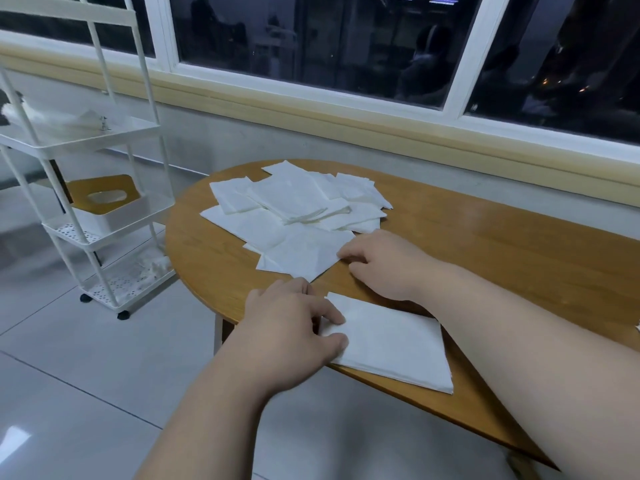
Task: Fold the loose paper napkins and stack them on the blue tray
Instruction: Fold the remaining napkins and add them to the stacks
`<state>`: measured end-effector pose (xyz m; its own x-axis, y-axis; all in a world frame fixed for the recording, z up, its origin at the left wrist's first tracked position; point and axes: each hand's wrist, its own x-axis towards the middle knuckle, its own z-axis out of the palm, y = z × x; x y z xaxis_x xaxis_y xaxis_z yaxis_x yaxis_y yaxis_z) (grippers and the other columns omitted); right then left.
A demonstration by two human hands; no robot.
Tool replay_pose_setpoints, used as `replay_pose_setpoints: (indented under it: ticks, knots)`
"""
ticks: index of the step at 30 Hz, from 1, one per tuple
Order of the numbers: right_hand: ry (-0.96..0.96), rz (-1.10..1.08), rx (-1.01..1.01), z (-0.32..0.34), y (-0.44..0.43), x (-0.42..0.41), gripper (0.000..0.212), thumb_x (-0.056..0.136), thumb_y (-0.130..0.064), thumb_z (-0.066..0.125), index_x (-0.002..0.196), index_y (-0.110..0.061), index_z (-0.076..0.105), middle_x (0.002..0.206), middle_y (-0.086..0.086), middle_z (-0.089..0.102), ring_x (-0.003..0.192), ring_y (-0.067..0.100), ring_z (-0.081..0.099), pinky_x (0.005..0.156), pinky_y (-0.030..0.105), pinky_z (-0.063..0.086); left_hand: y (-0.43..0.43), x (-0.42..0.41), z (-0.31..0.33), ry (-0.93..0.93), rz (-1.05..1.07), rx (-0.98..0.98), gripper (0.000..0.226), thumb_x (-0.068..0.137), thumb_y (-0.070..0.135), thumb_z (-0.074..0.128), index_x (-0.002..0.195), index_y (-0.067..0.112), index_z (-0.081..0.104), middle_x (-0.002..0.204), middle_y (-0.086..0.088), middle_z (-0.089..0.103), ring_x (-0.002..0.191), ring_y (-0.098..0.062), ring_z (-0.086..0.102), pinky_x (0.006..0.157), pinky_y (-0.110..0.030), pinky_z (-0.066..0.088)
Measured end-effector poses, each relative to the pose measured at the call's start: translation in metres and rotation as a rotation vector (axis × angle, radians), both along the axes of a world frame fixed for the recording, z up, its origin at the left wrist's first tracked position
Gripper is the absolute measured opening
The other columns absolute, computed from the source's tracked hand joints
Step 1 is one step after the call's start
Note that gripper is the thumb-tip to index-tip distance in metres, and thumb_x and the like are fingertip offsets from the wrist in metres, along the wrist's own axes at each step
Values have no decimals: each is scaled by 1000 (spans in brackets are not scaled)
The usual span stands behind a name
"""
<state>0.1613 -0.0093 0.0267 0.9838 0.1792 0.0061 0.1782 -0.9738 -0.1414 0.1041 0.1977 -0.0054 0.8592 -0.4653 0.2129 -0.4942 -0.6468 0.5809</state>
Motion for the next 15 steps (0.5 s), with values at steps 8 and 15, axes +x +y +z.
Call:
replay_pose_setpoints:
  ticks: [8, 15]
  knots:
    - [-11, -85, -97, 2, -33, -32, 33, 102, -29, 43, 127, -34, 64, 129, -13, 57, 118, 17, 42, 102, 38, 38, 2, 1, -3, -43, -9, -3, 26, 80, 54, 64, 104, 46, 69, 93, 21, 47, 102, 13, 32, 91, -24, 23]
    - [-30, -340, -105, -4, -88, -103, 36, 99, -42, 45, 133, -41, 56, 133, -14, 52, 123, 16, 40, 104, 34, 35, -6, -6, 0, -103, 12, 77, 25, 81, 52, 63, 105, 47, 67, 104, 25, 42, 106, 1, 30, 92, -26, 23]
